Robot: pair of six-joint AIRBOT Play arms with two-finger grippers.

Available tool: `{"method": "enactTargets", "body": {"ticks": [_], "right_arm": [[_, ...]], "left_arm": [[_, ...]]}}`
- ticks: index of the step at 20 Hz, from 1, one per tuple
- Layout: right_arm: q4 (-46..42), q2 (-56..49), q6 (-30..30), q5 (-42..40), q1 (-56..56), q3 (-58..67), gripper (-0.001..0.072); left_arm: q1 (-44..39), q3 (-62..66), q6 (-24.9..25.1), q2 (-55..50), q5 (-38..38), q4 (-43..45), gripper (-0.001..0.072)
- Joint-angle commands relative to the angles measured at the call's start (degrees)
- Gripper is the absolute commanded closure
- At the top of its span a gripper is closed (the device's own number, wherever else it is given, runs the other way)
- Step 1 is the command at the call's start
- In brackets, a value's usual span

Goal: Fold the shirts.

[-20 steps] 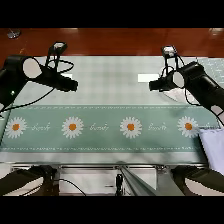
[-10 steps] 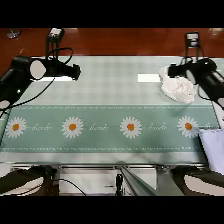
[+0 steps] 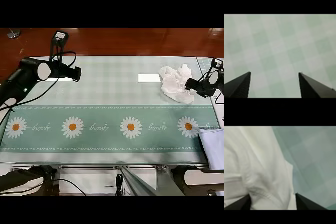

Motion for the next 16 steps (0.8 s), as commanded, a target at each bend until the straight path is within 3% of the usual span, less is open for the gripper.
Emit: {"method": "enactTargets", "body": {"ticks": [1,3,5,7,10,14,16], "right_arm": [[20.57,-2.89,-11.45,0.83,-1.25,-0.02,0.0125],[32.26,-2.95,-19.47,2.16,-1.25,-0.02,0.0339],[39.71,-2.95,-28.0,7.08,-1.25,1.42,0.0688],[41.57,-1.44,-29.07,12.76,-1.16,5.97,0.0687],[39.76,6.05,-29.22,13.9,0.04,15.67,0.0688],[38.84,18.51,-27.21,12.61,4.17,25.38,0.0688],[37.75,23.65,-27.34,11.58,7.19,28.85,0.0688]], "left_arm": [[0.0,0.0,-2.12,-0.31,-4.7,0.13,0.0005],[0.11,0.02,-2.05,0.04,-10.56,0.22,0.0005],[0.98,0.02,-2.08,0.9,-15.54,0.22,0.0005],[3.41,0.0,-2.08,2.16,-17.68,0.2,0.0005],[7.67,-0.02,-2.08,6.84,-20.85,-1.75,0.0005],[10.67,-4.85,-1.36,19.76,-16.83,-16.31,0.0005],[9.6,-10.58,2.73,27.5,-15.34,-23.71,0.0005]]}}
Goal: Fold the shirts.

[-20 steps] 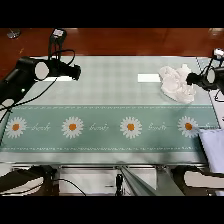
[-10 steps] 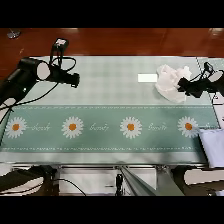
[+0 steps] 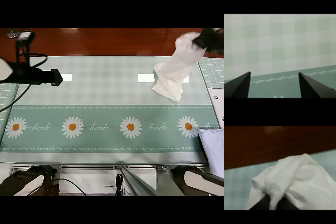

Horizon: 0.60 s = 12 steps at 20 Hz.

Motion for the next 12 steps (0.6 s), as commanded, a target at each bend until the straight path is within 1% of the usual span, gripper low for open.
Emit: {"method": "enactTargets", "body": {"ticks": [1,3,4,5,8,10,12], "right_arm": [[-1.18,9.38,-0.33,-0.94,4.92,7.98,0.0688],[-2.89,12.61,-1.18,-0.2,8.57,12.26,0.0688],[-3.91,14.08,-1.51,0.63,10.47,13.53,0.0688],[-5.27,15.72,-1.31,2.58,12.5,13.9,0.0688],[-7.78,17.97,-0.07,11.5,18.73,13.9,0.0688],[-8.79,17.9,0.42,16.04,24.0,12.0,0.0688],[-9.09,17.9,1.79,17.29,29.88,5.62,0.0688]], "left_arm": [[-0.9,-8.72,4.46,12.55,1.77,-12.74,0.0005],[-3.43,-15.52,4.37,17.73,1.81,-12.74,0.0005],[-4.28,-18.64,3.17,19.58,1.86,-13.2,0.0005],[-4.37,-20.74,1.84,20.72,1.86,-14.16,0.0005],[-4.35,-22.86,1.81,21.73,1.9,-14.88,0.0005],[-4.35,-22.86,1.84,21.75,2.14,-14.91,0.0005],[-4.35,-22.86,1.84,21.73,2.34,-14.91,0.0005]]}}
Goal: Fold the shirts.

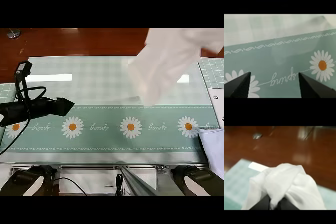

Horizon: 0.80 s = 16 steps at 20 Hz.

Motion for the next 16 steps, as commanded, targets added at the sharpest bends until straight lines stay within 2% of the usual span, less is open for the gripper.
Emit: {"method": "enactTargets", "body": {"ticks": [1,3,6,8,9,11,13,15,16], "right_arm": [[-1.55,0.81,2.73,3.39,10.4,-9.6,0.0688],[-1.75,0.68,5.88,-4.42,17.9,-23.28,0.0688],[-1.68,-3.96,11.26,-22.8,27.12,-41.03,0.0687],[2.93,-11.1,11.76,-25.51,28.79,-42.23,0.0687],[8.07,-14.47,9.6,-26.14,28.96,-41.68,0.0676],[15.78,-19.98,4.09,-26.18,28.96,-39.71,0.0093],[13.64,-21.81,2.6,-22.82,27.23,-36.5,0.009],[7.91,-20.28,3.54,-14.84,20.76,-32.13,0.0092],[4.57,-18.43,3.72,-10.34,15.67,-30.34,0.0092]], "left_arm": [[-0.17,-1.03,-0.2,0.74,0.42,-0.85,0.0004],[-0.17,-1.03,-0.2,0.7,0.42,-0.85,0.0005],[-0.17,-1.03,-0.2,0.7,0.42,-0.83,0.0005],[-0.17,-1.03,0.07,0.68,0.39,-0.81,0.0005],[-0.17,-1.03,0.94,0.66,0.39,-0.79,0.0005],[-0.17,-1.03,1.51,0.68,0.33,-0.79,0.0005],[-0.17,-1.03,1.49,0.68,-0.28,-0.81,0.0005],[-0.17,-1.01,1.16,0.68,-2.47,-0.81,0.0005],[-0.17,-1.03,-0.87,0.59,-4.37,-0.81,0.0005]]}}
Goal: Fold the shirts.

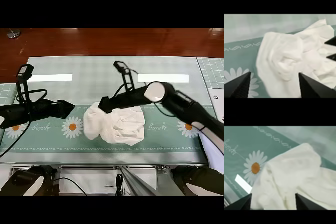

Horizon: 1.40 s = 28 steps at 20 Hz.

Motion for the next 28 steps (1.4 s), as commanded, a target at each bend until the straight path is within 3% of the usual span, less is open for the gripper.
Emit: {"method": "enactTargets", "body": {"ticks": [1,4,6,9,11,15,19,22,25,26,27,28], "right_arm": [[-8.7,2.69,-0.35,11.96,-12.41,4.87,0.0093],[-22.53,11.26,3.13,19.12,-32.54,2.25,0.0094],[-21.22,17.11,3.08,18.34,-45.0,-6.1,0.0099],[-9.46,24.79,-1.7,14.99,-55.95,-23.71,0.0111],[-5.16,27.04,-5.35,14.62,-57.4,-31.98,0.0111],[2.05,27.17,-9.84,15.39,-57.18,-38.82,0.0112],[7.41,27.12,-12.83,15.96,-57.18,-39.87,0.0112],[7.61,27.12,-12.66,15.69,-57.18,-39.89,0.0112],[7.56,27.1,-12.22,17.0,-57.16,-39.89,0.0111],[7.04,27.1,-12.26,19.28,-57.16,-39.89,0.0112],[5.9,27.1,-12.24,21.31,-57.16,-40.06,0.0112],[5.46,27.1,-12.24,22.14,-57.13,-40.63,0.0112]], "left_arm": [[0.02,-0.02,-3.5,-0.24,-5.18,0.0,0.0005],[0.09,-0.15,-4.28,-3.02,-15.12,0.02,0.0005],[0.11,-1.44,-4.13,-6.47,-18.4,3.06,0.0005],[4.85,-2.67,-4.96,-12.66,-15.43,6.84,0.0005],[13.11,-3.3,-3.74,-17.51,-15.43,2.38,0.0005],[27.54,-10.19,12.2,-20.57,-15.1,-21.33,0.0005],[24.98,-16.98,17.07,-23.87,-14.43,-22.56,0.0005],[18.82,-17.75,21.94,-27.63,-9.25,-32.65,0.0005],[12.52,-17.22,22.77,-32.0,-3.06,-35.39,0.001],[11.78,-16.85,23.39,-32.83,-2.58,-35.39,0.0145],[11.76,-16.5,24.9,-32.94,-2.64,-35.39,0.0597],[11.87,-16.06,25.7,-32.65,-2.93,-35.39,0.0681]]}}
